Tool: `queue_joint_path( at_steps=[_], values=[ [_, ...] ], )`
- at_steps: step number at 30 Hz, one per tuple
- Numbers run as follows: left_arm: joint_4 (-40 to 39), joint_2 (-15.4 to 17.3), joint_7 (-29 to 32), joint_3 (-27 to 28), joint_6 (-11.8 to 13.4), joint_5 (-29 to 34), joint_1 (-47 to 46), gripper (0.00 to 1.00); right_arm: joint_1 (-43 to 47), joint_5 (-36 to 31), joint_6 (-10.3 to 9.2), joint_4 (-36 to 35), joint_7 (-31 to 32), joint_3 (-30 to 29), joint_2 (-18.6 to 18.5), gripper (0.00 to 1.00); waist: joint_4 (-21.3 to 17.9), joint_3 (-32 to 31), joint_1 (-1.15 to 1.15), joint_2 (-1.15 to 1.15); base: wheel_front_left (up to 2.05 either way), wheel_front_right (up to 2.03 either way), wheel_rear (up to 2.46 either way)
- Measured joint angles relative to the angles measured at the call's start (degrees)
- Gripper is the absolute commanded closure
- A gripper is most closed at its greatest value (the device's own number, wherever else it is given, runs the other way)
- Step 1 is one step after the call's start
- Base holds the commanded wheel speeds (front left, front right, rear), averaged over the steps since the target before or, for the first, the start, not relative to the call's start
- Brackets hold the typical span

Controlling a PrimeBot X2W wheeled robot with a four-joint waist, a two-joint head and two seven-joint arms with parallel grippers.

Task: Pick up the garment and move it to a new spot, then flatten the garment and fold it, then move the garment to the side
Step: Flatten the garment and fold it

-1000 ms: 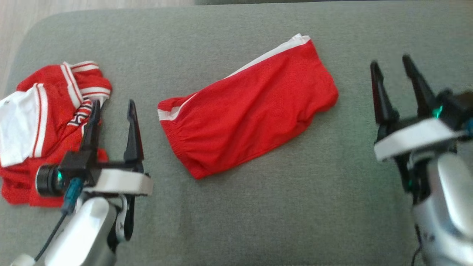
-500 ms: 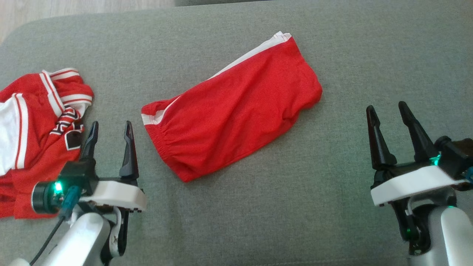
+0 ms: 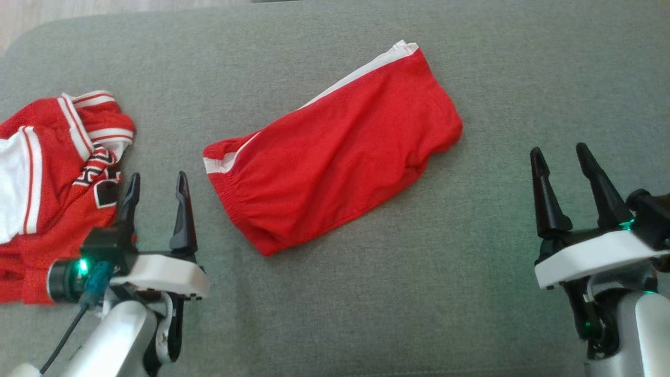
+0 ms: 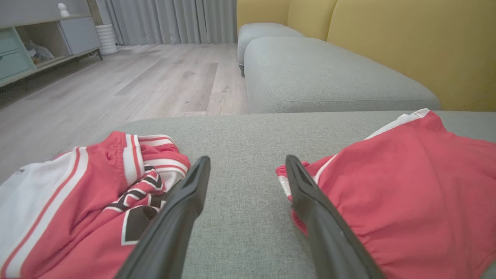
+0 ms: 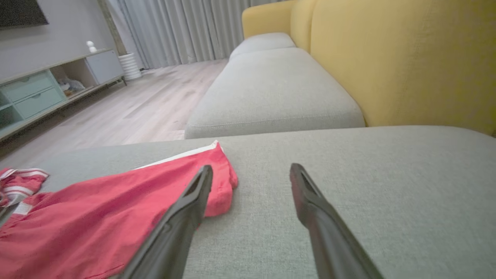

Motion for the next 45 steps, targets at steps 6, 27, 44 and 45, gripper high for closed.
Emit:
queue_joint_path(
  at_steps=[6, 27, 44, 45],
  values=[
    [-0.34, -1.36, -1.70, -0.37, -0.85, -0.78, -0.91, 0.00, -1.83, 1.35, 0.00, 5.93, 2.55, -1.24, -0.46, 0.00, 2.28, 1.24, 0.00, 0.00, 0.00, 0.00, 0.00],
    [7.77, -9.22, -6.11, -3.65, -7.61, -0.27, -9.12, 0.00, -27.83, 6.65, 0.00, 39.49, 15.84, -2.44, -7.46, 0.46, 16.19, 5.72, 0.00, 0.00, 0.00, 0.00, 0.00],
    [7.99, -8.71, -6.62, -1.86, -7.49, 0.78, -5.91, 0.00, -10.63, 4.27, 0.00, 25.40, 12.51, -6.98, -2.64, 1.00, 9.92, 1.54, 0.00, 0.00, 0.00, 0.00, 0.00],
    [7.86, -8.56, -6.62, -1.80, -7.36, 0.78, -5.21, 0.00, -8.75, 4.28, 0.00, 24.10, 12.47, -8.04, -2.15, 1.00, 9.35, 1.24, 0.00, 0.00, 0.00, 0.00, 0.00]
  ],
)
